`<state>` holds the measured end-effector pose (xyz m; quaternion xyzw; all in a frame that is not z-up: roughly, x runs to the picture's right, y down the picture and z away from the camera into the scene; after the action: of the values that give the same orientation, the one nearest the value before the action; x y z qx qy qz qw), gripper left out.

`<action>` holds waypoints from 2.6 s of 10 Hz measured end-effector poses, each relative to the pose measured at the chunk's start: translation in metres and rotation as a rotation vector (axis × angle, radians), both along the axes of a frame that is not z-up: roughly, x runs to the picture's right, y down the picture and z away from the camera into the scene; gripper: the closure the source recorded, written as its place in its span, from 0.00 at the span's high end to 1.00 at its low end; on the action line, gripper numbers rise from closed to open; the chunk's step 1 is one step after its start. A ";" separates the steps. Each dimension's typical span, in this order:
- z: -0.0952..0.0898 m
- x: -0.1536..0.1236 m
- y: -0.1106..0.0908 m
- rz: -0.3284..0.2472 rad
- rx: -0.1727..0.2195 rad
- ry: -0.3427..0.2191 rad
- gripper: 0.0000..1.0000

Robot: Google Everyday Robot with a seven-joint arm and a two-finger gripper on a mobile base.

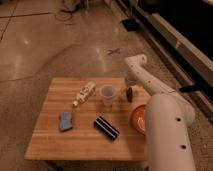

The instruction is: Place the pepper in the ceramic cup

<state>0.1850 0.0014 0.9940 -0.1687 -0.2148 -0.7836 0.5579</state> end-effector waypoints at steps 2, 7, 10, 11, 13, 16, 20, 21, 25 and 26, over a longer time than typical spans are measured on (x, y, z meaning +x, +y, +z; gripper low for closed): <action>0.005 0.001 0.007 0.009 -0.004 0.003 0.79; 0.005 -0.018 0.016 0.014 -0.028 -0.055 0.32; -0.001 -0.020 0.005 0.007 -0.009 -0.076 0.03; -0.007 -0.019 -0.007 0.006 0.014 -0.087 0.00; -0.022 -0.016 -0.031 0.001 0.065 -0.107 0.00; -0.054 -0.014 -0.071 0.003 0.158 -0.156 0.00; -0.111 -0.060 -0.091 0.006 0.216 -0.336 0.00; -0.123 -0.075 -0.091 0.007 0.219 -0.380 0.00; -0.182 -0.143 -0.092 -0.005 0.236 -0.593 0.00; -0.191 -0.154 -0.089 -0.007 0.236 -0.630 0.00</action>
<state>0.0313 -0.0873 0.8032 0.1471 -0.2838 -0.8185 0.4773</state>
